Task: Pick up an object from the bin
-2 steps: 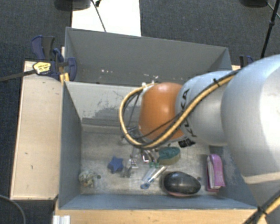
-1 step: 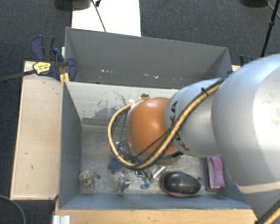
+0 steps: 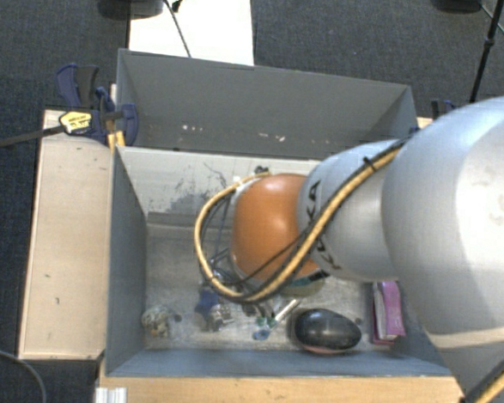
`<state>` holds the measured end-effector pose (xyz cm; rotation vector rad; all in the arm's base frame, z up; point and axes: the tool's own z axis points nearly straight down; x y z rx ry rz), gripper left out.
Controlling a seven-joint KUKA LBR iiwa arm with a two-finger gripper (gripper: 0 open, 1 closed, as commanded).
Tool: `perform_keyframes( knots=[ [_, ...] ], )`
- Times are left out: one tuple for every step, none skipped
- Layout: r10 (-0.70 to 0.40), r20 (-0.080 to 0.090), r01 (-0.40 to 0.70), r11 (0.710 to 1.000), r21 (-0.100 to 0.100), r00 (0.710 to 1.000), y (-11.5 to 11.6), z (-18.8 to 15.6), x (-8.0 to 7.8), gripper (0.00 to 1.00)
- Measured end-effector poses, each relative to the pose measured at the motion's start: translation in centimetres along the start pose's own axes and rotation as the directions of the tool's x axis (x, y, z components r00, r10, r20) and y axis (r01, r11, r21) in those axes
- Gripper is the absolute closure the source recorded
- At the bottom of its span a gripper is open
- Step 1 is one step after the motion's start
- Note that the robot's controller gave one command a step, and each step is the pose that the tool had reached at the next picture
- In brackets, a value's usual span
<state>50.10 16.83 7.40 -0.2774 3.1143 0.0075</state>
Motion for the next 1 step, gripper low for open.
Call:
perform_keyframes(
  knots=[
    [-0.294, -0.008, 0.294, 0.956, 0.002, 0.956, -7.57, -12.79, 0.80, 1.00]
  ],
)
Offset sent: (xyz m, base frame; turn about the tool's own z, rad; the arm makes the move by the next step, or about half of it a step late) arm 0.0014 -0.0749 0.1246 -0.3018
